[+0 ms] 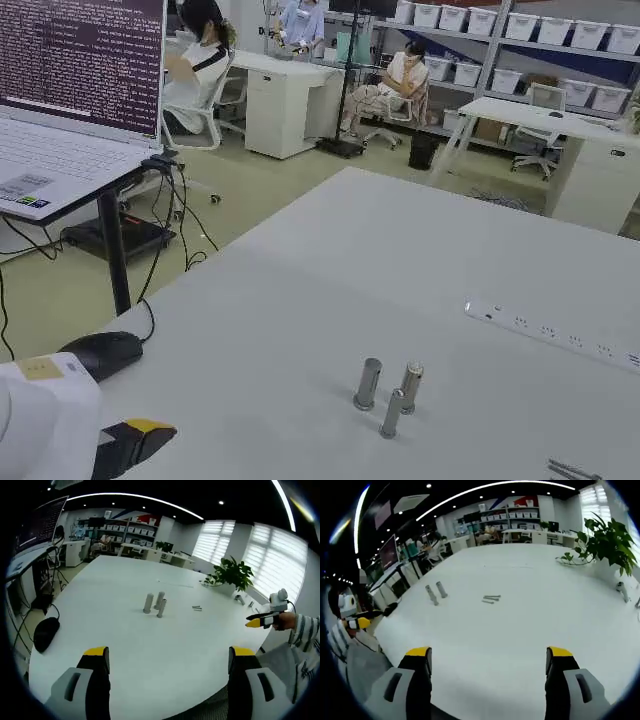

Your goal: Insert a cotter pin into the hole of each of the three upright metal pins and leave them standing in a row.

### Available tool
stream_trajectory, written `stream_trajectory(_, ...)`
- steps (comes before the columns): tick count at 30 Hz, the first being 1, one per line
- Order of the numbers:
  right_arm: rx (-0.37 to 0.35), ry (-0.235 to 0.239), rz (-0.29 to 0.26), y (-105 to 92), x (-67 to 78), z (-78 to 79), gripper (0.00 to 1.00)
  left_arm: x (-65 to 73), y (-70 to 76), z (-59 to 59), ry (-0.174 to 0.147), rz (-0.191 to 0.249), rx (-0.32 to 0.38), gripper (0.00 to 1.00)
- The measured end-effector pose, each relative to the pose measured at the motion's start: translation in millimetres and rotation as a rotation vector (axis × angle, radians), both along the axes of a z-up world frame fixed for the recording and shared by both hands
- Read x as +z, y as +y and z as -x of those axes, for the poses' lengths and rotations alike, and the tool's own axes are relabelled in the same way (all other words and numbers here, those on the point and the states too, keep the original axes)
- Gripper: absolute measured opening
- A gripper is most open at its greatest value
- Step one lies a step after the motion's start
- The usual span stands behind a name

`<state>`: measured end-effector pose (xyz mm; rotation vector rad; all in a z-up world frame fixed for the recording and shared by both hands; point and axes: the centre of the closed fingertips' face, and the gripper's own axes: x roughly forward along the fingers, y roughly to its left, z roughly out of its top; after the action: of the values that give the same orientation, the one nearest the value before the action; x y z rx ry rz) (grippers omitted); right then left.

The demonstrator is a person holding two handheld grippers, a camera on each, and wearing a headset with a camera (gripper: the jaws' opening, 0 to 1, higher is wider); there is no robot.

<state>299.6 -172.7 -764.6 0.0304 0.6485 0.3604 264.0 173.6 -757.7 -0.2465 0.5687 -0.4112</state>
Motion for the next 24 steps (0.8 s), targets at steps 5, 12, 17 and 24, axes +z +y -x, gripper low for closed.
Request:
stream_trajectory(5,-0.014,-0.017,-0.010,-1.1,5.6,1.0,0.95,-2.1,-4.1,0.9,0.011,0.016,-0.018,0.99)
stream_trajectory(12,-0.045,-0.033,-0.025,-5.3,9.7,4.8,0.95,-10.8,-10.9,4.4,0.026,0.029,-0.023,0.99)
stream_trajectory(17,-0.057,-0.039,-0.031,-6.1,11.2,7.5,0.95,-5.9,-14.0,0.5,0.005,0.049,-0.022,0.99)
stream_trajectory(24,-0.060,-0.037,-0.037,-5.7,10.7,8.6,0.95,-3.4,-11.9,-1.5,0.006,0.031,-0.036,0.99)
